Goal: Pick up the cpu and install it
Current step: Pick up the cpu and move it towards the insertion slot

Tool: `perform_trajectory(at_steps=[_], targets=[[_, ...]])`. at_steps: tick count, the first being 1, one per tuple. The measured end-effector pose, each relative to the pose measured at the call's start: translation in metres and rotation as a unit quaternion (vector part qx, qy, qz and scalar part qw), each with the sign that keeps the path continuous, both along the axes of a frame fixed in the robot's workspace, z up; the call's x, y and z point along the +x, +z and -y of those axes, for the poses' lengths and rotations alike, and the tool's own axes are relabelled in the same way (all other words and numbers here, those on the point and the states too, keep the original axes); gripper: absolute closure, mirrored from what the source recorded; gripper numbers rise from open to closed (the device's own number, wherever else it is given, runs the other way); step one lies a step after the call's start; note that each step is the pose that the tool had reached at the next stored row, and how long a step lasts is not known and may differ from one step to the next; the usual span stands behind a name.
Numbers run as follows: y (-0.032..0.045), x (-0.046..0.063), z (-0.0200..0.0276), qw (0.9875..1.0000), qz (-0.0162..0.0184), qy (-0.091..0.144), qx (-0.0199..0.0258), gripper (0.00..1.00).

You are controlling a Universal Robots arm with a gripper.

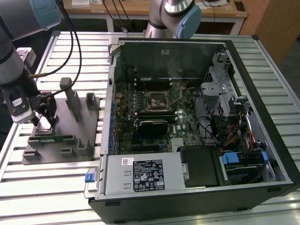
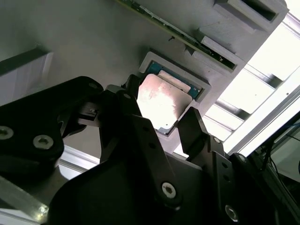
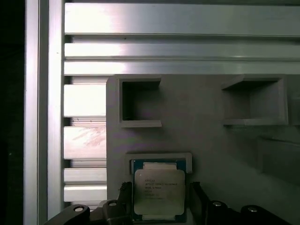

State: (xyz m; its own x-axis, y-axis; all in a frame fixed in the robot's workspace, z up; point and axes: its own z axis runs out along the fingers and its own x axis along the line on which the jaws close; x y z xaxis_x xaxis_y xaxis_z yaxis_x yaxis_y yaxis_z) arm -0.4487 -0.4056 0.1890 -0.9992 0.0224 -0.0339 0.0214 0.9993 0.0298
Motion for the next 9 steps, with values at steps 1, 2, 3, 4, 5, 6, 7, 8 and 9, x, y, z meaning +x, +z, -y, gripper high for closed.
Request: perform_trajectory(at_steps=[1,2,3,4,5,6,7,8,9], targets=[[0.0,0.0,0.0,1.0,0.0,0.0,0.0,0.4],[0.0,0.0001,0.0,1.0,0.0,0.0,0.0,0.4],[0.0,0.0,0.0,1.0,0.0,0.0,0.0,0.4],[-0.0001,0.0001,0.0,1.0,0.0,0.0,0.0,0.4],[-0.0005,0.0001,0.0,1.0,0.0,0.0,0.0,0.4],[-0.0006,0.0001,0.0,1.0,0.0,0.0,0.0,0.4],[-0.0006,0.0001,0.0,1.0,0.0,0.0,0.0,0.4],[-0.0007,0.0,0.0,1.0,-0.0001,0.0,0.0,0.4],[-0.0008,0.0,0.0,1.0,0.0,0.0,0.0,0.4]])
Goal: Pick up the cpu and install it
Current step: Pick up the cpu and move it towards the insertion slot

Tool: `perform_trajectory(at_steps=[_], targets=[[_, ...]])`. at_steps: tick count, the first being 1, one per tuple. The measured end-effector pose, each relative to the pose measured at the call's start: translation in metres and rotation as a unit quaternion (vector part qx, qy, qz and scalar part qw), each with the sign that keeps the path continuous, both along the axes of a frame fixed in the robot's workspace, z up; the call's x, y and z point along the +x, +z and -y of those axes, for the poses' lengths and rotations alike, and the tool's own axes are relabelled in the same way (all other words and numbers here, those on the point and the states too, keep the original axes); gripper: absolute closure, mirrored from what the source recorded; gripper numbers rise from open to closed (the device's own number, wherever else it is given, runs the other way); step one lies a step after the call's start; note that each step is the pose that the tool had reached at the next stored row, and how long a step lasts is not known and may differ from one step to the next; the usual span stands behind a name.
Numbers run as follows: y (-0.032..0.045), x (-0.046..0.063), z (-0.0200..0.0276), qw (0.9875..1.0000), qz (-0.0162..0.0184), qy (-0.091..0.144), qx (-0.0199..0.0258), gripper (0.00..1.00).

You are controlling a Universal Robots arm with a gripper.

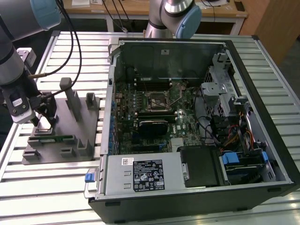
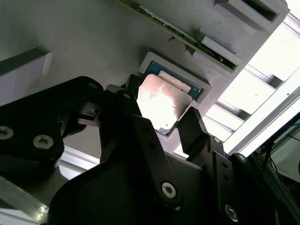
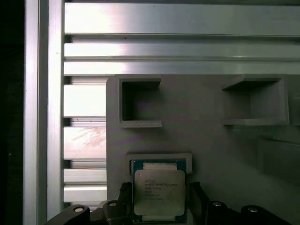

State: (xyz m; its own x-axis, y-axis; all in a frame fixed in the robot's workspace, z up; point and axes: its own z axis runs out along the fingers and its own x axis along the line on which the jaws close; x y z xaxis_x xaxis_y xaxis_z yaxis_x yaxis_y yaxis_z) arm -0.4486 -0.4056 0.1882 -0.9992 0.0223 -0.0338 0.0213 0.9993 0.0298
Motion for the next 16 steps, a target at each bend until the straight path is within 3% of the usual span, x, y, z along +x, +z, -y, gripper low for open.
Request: perform_trajectory(at_steps=[16], targets=[[-0.0004,0.0,0.0,0.9999,0.0,0.015,0.0,0.4]])
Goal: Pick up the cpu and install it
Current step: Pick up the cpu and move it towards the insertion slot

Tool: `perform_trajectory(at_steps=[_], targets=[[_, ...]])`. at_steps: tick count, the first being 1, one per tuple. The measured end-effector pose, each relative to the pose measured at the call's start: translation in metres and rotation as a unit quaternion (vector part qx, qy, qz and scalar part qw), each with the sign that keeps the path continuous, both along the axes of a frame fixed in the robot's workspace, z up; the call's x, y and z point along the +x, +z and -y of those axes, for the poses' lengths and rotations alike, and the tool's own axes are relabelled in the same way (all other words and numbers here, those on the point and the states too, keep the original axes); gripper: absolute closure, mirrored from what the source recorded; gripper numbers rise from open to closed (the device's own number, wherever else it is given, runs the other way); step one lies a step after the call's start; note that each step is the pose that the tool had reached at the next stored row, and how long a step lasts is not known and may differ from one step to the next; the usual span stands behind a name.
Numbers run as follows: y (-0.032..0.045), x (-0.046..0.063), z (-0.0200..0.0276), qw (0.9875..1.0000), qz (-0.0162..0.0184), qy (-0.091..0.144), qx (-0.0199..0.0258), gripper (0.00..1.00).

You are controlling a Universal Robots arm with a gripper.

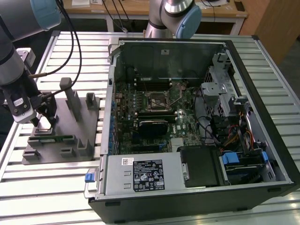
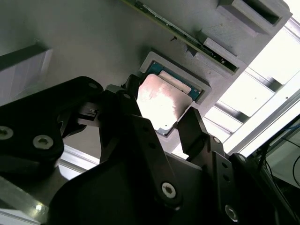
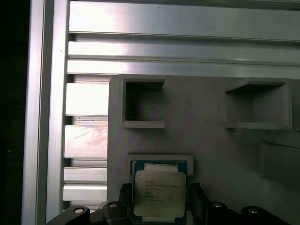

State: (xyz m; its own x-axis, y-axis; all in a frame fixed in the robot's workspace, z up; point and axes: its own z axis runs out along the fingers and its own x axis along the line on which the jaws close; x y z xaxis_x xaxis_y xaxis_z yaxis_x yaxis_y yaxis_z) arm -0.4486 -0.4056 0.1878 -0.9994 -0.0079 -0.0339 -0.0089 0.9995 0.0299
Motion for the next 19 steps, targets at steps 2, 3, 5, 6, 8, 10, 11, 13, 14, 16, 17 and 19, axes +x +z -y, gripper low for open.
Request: perform_trajectory(at_steps=[2,3,5,6,8,10,11,13,14,16,17,19], targets=[[0.0,0.0,0.0,1.0,0.0,0.0,0.0,0.4],[0.0,0.0,0.0,1.0,0.0,0.0,0.0,0.38],[0.0,0.0,0.0,1.0,0.0,0.0,0.0,0.33],[-0.0001,0.0,0.0,1.0,-0.0001,0.001,0.0,0.33],[-0.0008,0.0,0.0,1.0,0.0,0.007,0.0,0.33],[-0.0018,0.0,0.0,0.9999,0.0001,0.01,0.0,0.33],[-0.0022,0.0,0.0,0.9999,0.0,0.011,0.0,0.33],[-0.0025,0.0001,-0.0002,0.9999,-0.0001,0.011,0.0001,0.33],[-0.0028,0.0,-0.0003,0.9999,-0.0001,0.011,0.0003,0.33],[-0.0038,0.0,-0.0005,0.9999,0.0001,0.011,0.0007,0.33],[-0.0045,0.0001,-0.0005,0.9999,0.0001,0.011,0.0008,0.33],[-0.0055,0.0,-0.0006,0.9999,0.0,0.011,0.0008,0.33]])
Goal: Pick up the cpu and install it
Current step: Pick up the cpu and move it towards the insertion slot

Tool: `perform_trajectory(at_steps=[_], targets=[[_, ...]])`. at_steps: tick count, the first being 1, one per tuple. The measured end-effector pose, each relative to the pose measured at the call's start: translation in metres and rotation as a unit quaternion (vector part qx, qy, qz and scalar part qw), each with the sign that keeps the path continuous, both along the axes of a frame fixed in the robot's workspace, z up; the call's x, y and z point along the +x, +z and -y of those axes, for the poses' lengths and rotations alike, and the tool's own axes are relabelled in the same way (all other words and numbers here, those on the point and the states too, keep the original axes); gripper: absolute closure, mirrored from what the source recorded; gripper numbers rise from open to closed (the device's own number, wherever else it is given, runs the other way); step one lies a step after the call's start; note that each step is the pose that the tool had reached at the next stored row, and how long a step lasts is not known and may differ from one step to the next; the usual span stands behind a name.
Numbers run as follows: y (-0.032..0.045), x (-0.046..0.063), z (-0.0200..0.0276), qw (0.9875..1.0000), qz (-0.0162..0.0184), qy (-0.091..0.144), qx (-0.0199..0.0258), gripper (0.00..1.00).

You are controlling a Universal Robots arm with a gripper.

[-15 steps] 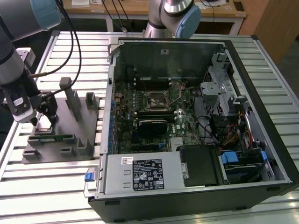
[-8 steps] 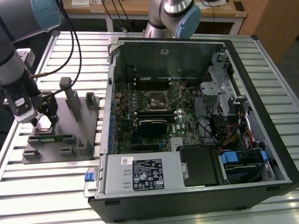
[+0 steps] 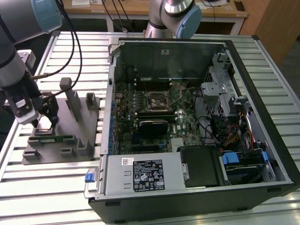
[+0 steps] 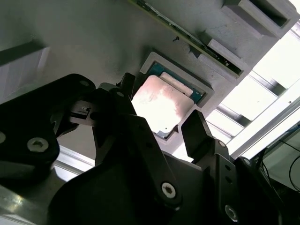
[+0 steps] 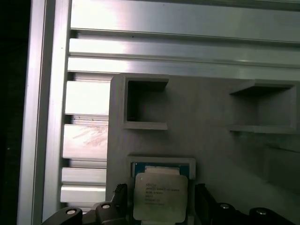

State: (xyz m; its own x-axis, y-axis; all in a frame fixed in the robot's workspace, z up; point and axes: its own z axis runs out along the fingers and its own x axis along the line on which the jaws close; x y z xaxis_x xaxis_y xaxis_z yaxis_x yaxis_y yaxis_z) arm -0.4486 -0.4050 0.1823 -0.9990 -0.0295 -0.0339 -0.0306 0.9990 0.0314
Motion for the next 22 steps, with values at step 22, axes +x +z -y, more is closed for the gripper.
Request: perform_trajectory(at_steps=[22], targets=[[-0.0012,0.0002,-0.0002,1.0,0.0,0.0,0.0016,0.45]])
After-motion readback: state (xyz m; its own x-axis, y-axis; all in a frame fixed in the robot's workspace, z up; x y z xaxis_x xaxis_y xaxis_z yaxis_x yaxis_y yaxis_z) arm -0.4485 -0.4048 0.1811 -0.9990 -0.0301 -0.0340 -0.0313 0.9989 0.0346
